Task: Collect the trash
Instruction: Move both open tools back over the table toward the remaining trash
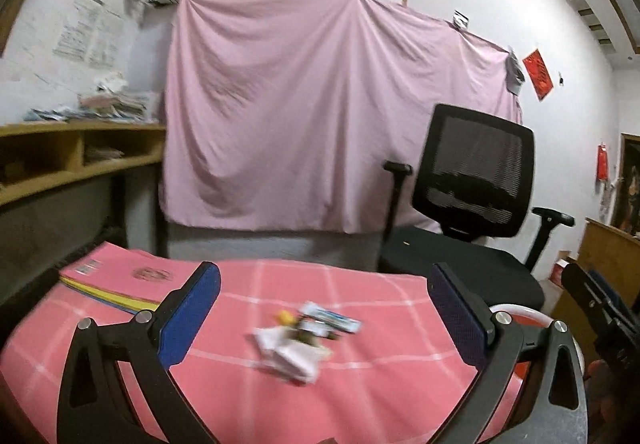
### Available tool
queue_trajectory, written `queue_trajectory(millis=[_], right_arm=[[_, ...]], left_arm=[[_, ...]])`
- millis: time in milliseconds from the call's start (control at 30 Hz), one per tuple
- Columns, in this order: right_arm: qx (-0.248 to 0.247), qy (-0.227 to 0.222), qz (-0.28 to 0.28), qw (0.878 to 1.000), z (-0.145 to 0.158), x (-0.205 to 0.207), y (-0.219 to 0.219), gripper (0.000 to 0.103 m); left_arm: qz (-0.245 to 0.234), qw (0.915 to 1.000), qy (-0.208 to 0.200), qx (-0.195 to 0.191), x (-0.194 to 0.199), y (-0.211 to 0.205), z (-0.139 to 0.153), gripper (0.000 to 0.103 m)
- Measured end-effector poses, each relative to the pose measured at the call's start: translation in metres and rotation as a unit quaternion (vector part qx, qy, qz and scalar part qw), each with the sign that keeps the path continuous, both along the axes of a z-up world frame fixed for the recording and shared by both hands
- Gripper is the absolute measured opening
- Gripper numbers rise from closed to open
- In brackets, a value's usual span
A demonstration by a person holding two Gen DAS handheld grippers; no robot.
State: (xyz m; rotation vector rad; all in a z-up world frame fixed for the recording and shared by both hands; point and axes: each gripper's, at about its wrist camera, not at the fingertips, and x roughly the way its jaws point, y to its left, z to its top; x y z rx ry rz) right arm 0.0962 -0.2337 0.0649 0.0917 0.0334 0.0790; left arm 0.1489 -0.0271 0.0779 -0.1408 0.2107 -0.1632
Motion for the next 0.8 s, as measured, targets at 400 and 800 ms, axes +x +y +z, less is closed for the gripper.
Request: queue_trajectory(millis=[400, 800], right_arm=[[-0.07, -0.007, 0.069, 0.995, -0.008, 0.024, 0.092, 0.103], [-0.106, 0.135, 0.115, 0.978, -0.024, 0.101, 0.096, 0.079]], left_arm=[[0.054, 0.9978, -0.03, 0.025, -0.01, 0.081, -0.022, 0.101], [0.022, 0.9984, 0.049, 0.02, 0.03, 0.073, -0.041, 0.101]])
